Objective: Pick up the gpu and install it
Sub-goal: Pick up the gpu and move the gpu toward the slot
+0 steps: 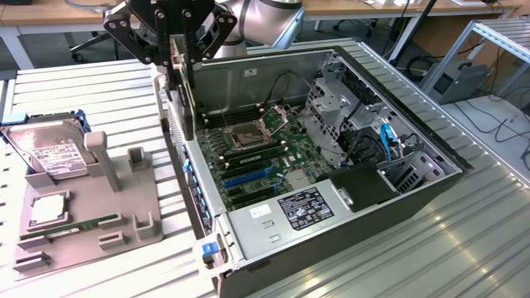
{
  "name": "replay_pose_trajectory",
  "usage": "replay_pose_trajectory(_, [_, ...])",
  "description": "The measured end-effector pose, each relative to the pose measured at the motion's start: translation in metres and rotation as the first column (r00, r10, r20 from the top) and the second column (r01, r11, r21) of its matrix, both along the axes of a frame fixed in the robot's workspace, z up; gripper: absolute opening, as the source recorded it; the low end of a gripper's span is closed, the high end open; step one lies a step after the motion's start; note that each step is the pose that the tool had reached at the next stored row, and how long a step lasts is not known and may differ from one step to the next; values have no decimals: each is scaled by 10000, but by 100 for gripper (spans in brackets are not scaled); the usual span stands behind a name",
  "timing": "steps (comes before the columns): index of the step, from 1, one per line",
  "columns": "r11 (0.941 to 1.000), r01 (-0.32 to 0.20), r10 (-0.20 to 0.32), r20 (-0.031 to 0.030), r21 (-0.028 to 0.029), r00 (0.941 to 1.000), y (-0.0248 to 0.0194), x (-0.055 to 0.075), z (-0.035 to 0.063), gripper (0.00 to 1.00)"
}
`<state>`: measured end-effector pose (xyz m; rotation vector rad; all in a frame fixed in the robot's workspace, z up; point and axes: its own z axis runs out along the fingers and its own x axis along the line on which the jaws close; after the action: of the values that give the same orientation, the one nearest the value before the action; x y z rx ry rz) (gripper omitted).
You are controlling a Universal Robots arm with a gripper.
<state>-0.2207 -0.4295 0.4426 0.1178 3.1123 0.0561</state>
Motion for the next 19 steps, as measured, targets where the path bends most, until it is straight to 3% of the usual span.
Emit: replay_pose_trajectory(19, [10000,0,0,0,-5,10000,0,192,0,27])
